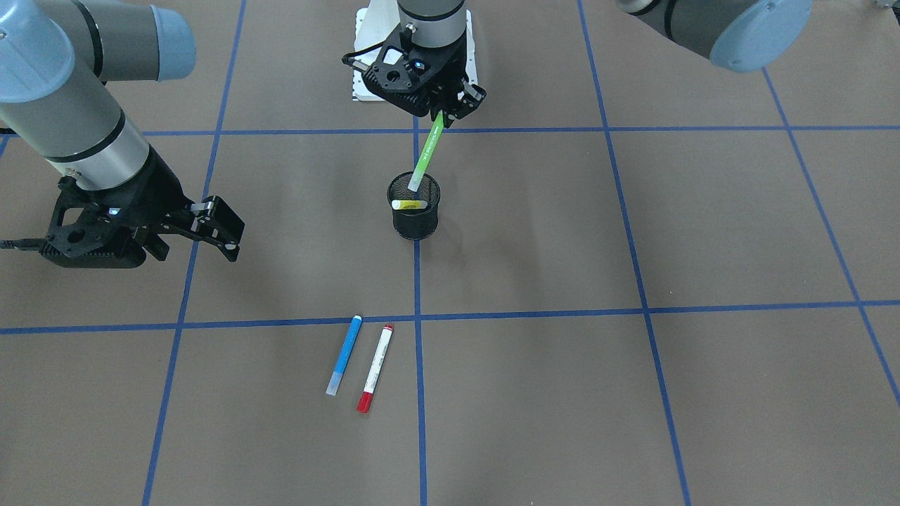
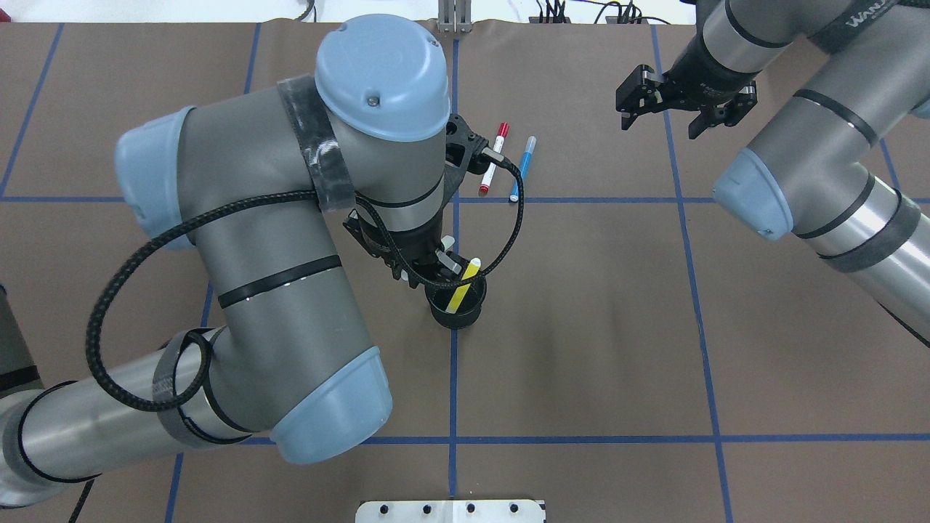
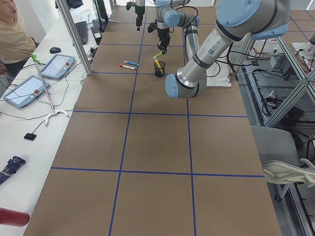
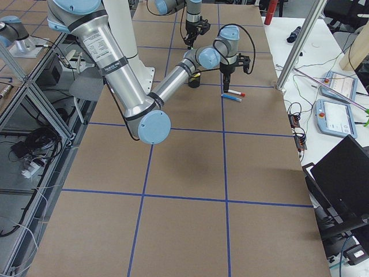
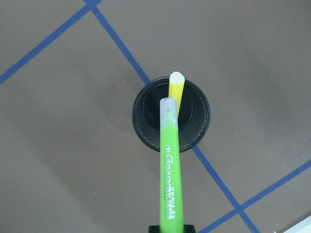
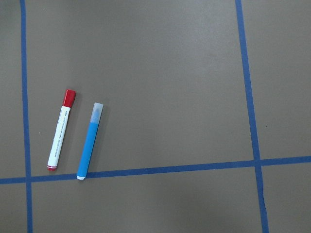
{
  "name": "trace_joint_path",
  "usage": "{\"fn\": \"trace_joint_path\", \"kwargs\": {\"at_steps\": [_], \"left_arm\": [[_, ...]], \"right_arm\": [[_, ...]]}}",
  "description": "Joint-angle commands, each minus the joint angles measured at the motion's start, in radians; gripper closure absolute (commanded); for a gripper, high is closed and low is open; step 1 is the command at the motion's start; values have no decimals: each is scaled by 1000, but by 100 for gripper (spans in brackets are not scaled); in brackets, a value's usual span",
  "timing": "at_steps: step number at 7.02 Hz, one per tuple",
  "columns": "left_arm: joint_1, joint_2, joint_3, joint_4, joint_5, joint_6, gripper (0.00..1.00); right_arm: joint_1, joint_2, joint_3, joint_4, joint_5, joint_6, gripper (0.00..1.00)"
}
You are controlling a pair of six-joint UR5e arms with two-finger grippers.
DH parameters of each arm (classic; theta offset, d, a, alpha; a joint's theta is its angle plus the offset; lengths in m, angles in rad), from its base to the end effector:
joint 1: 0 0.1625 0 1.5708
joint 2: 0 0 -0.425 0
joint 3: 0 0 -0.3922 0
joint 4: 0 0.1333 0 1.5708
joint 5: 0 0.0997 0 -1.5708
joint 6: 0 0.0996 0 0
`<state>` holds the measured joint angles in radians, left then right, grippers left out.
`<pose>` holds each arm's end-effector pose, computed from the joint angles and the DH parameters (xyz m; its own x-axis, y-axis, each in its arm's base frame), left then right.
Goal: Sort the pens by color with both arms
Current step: 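Lift the green highlighter out of the cup with the left gripper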
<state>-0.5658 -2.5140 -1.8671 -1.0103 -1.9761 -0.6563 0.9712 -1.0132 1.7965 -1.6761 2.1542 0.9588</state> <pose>0.4617 -0.4046 0.0498 0.6255 0.4652 -0.6263 -0.3474 0.8849 0.3103 -0.2922 -0.5665 0.2486 0.6436 0.0918 0.7599 -0.1519 0.9884 0.0092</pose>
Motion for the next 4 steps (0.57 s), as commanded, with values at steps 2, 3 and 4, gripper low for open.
{"fn": "trace_joint_path", "kwargs": {"at_steps": [2,3,4], "left_arm": [[-77,57,76,-239,10,-161,100],[-81,57,115,-317,85,-228,100],[-80,57,187,-417,124,-293,100]], "right_arm": [[6,-27,-5,-10,-4,-35,1],[15,-40,-5,-10,-2,-72,1],[18,-44,-3,-10,-4,-74,1]]}}
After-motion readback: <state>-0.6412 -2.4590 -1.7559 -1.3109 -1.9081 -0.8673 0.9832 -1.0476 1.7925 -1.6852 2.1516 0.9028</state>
